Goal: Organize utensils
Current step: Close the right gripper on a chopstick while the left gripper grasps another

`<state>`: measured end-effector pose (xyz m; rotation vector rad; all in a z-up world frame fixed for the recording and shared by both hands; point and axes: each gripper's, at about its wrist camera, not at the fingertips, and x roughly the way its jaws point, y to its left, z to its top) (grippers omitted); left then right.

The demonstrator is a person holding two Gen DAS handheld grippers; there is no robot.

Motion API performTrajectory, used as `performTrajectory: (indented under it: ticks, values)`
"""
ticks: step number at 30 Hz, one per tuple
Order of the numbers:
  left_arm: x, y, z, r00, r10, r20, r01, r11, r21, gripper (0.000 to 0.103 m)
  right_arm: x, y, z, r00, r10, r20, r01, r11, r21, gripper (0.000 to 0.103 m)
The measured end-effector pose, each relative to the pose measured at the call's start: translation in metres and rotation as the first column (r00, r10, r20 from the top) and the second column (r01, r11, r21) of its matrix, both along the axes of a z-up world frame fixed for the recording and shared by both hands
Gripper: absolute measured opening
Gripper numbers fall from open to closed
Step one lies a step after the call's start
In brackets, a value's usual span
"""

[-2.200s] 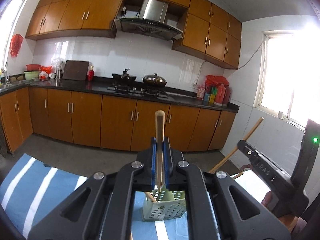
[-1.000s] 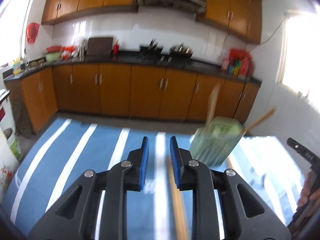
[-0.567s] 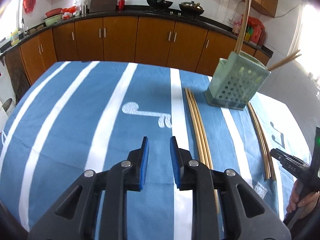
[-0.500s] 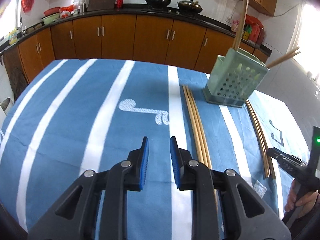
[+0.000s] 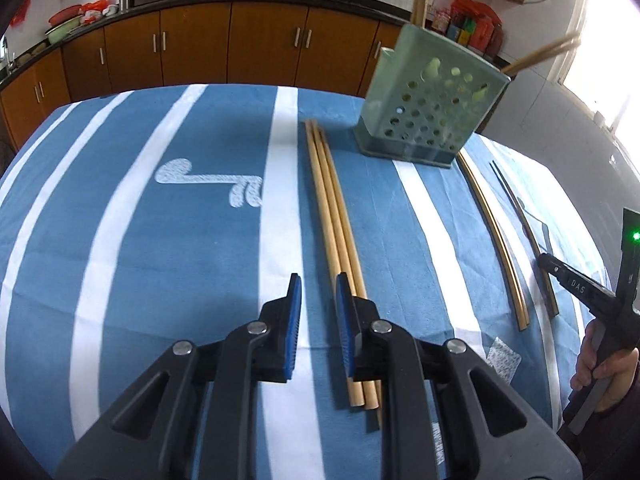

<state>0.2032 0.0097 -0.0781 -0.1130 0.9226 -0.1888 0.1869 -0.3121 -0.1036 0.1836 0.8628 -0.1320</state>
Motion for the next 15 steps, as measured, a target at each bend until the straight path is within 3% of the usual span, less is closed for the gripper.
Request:
performTrajectory:
  ticks: [15]
  values:
    - [0.006,-0.018,-0.015,1.0,-0.013,-0.004,0.013,0.997,0.082,0.01,0.001,0.003,0.001,1.0,0.014,0.001,-0.014,1.0,0.002,0.008]
